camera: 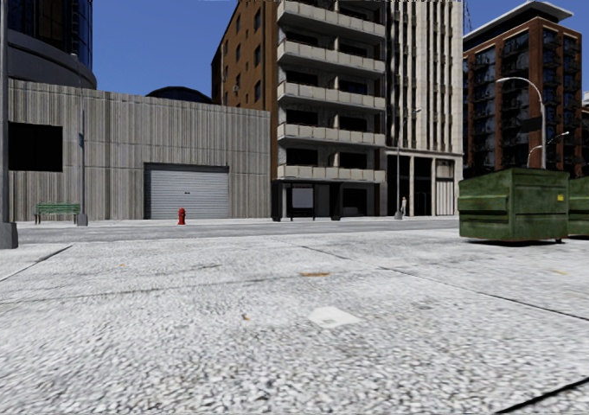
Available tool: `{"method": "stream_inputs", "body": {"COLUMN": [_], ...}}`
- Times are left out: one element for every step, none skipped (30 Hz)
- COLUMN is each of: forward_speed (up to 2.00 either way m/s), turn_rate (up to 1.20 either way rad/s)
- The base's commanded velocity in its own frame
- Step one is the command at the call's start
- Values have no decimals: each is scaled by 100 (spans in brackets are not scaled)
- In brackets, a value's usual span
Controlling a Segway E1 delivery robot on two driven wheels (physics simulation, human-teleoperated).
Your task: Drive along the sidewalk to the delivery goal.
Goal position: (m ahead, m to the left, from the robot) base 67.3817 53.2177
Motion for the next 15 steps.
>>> {"method": "stream_inputs", "body": {"forward_speed": [106, 106, 106, 106, 107, 108, 108, 113, 115, 117, 127, 127, 142, 157, 181], "turn_rate": [54, 54, 54, 54, 54, 54, 54, 54, 53, 53, 53, 53, 52, 49, 48]}}
